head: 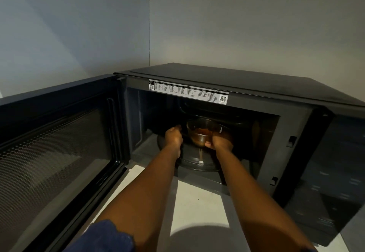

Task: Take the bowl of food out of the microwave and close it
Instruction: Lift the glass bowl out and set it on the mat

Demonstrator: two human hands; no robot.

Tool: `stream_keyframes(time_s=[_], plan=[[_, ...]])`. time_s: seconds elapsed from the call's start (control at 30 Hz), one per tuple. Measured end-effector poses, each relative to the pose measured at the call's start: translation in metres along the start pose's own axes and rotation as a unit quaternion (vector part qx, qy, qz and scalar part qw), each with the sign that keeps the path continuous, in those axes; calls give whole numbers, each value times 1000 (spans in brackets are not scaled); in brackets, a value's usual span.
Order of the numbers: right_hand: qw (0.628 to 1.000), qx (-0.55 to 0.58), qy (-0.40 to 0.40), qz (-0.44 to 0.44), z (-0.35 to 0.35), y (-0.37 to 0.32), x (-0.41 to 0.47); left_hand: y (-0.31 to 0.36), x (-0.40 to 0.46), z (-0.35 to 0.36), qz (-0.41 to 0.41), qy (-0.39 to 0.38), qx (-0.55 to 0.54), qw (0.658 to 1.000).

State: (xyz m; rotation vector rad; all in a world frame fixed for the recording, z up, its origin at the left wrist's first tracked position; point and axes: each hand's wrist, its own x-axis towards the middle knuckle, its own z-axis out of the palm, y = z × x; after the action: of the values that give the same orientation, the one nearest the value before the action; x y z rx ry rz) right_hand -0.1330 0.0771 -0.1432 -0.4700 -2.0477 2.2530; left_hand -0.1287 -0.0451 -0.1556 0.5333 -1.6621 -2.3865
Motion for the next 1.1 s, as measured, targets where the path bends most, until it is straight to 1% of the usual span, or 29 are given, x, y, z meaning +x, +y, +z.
stream_keyframes(time_s=[0.13, 0.23, 0.37, 0.5, 0.6, 0.73, 0.83, 0.93, 1.0, 1.1], plan=[[999, -26, -17, 11, -2, 0, 1, -1, -2, 7, -8, -19, 7, 1000], [999, -33, -12, 26, -2, 2, 0, 0, -8, 9, -6, -25, 12, 1000], [996, -89, 28, -13, -3, 5, -3, 3, -16, 8, -6, -32, 21, 999], [992, -101, 58, -47, -11, 1, -18, 8, -30, 5, -28, -35, 23, 999], [993, -89, 54, -60, -18, -5, -41, 14, -44, 3, -54, -52, 24, 997], [993, -73, 59, -77, -25, -10, -74, 23, -70, -2, -65, -63, 27, 995], [990, -89, 72, -83, -30, -11, -98, 28, -91, -6, -65, -60, 41, 995], [985, -106, 93, -98, -38, -13, -127, 29, -115, -9, -59, -76, 42, 995], [984, -104, 107, -101, -43, -14, -144, 31, -130, -11, -49, -85, 43, 994], [984, -90, 126, -91, -54, -19, -173, 34, -151, -15, -41, -106, 76, 991]])
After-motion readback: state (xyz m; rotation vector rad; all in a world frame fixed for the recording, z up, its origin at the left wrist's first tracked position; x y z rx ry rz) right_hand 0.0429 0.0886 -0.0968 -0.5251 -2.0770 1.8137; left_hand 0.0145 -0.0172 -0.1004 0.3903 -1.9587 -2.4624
